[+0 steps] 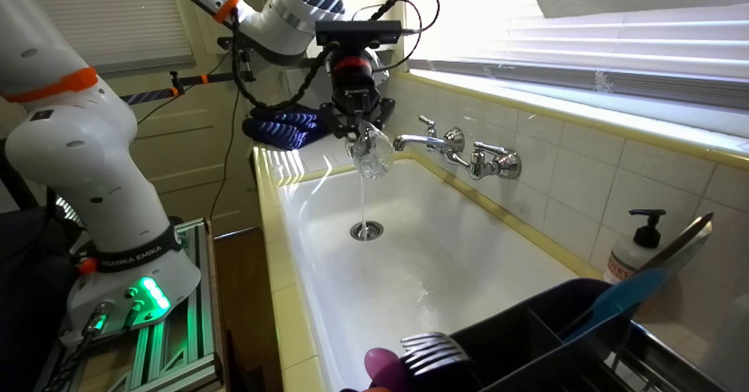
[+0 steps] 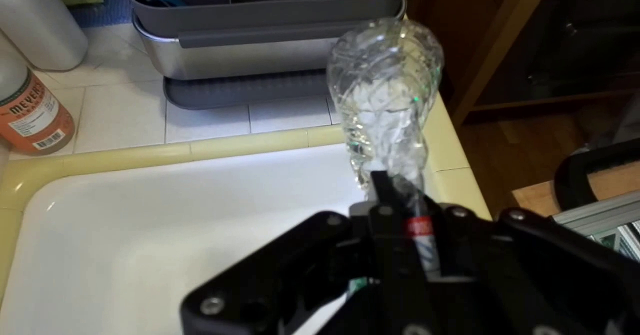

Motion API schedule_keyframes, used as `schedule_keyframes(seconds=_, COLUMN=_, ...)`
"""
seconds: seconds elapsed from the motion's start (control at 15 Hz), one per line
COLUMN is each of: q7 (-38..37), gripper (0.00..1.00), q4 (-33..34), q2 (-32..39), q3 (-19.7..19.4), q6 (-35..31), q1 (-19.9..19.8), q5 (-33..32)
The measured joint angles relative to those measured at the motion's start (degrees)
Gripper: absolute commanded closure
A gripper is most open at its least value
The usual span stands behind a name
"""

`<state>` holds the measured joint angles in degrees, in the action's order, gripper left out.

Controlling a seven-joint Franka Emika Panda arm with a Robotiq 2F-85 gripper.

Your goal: Pour out the water from the bottle

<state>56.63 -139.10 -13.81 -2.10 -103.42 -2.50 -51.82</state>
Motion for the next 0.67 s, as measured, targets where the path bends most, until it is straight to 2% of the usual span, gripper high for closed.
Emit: schedule_keyframes(seconds=0.67, q7=-2.03, gripper=0.98, q4=1.44, q2=0.52, q3=0.04, q6=4.07, q1=0.36, q5=-2.71)
